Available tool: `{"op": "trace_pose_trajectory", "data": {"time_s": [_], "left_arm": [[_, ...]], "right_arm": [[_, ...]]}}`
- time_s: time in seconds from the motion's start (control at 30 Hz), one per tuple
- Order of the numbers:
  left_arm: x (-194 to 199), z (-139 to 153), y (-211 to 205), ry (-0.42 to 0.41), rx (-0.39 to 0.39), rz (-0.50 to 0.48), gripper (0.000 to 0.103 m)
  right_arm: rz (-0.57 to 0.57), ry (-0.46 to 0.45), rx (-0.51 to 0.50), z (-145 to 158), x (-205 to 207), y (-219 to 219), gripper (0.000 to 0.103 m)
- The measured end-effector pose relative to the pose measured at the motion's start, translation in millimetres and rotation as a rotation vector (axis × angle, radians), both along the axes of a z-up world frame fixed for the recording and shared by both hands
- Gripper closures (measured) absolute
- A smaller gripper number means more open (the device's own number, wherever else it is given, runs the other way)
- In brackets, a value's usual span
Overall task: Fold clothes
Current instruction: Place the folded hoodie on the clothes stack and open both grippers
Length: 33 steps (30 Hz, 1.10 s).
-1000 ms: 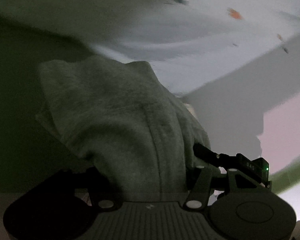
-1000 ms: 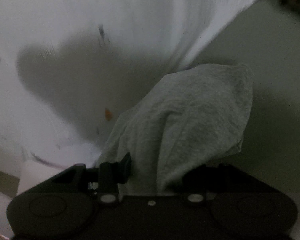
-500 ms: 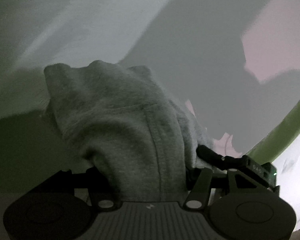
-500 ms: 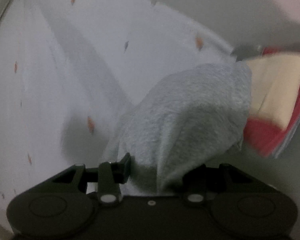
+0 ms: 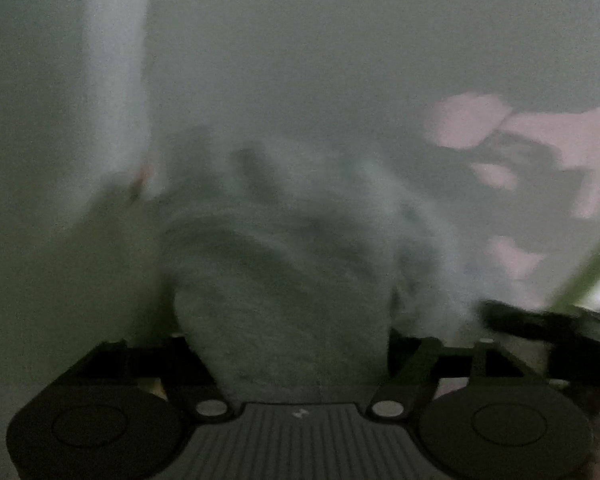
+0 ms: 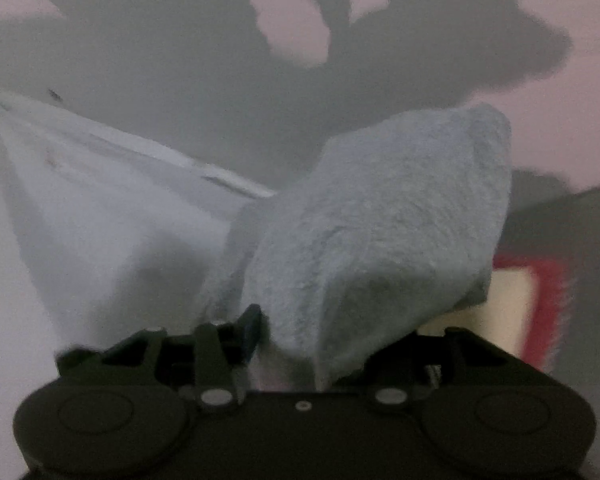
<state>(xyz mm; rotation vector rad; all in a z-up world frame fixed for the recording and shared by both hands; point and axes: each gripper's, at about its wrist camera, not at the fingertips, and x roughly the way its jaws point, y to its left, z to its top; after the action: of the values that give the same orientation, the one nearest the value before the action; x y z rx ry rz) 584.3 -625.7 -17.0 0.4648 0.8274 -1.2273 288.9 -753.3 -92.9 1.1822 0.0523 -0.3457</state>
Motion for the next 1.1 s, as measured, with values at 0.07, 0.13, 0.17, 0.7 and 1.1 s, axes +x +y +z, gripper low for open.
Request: {"op": "trace_pose_trajectory", "data": {"time_s": [0.07,0.13,0.17,0.7,1.1], "left_arm": [[25.7,-48.2,-18.3,-0.016,0.113,0.108,0.024],[42.2,-88.7,-25.1,-0.056,0.192,0.21,0.025],[47.2,-100.8,-23.5,-0.06,0.196,0.245,0.024],[32.1,-67.2,48.9,0.069,-0.083,0.434,0.015],[-102.5,7.8,199.7,0.072,-0.321,0.594,0.008]], "right_arm": [[0.016,0.157,0.034,-32.8,15.8,-11.5,0.035],[0.034,0.34,0.075,-66.0,29.3,-17.3,0.035],[0.051,0.414,0.086,-80.3,32.0,-17.8,0.036],[0.144,0.662,-0.199,-68.3,24.5,-9.4,0.021],[0.26,0.503,-0.432,14.1,4.9,64.0,0.006]]}}
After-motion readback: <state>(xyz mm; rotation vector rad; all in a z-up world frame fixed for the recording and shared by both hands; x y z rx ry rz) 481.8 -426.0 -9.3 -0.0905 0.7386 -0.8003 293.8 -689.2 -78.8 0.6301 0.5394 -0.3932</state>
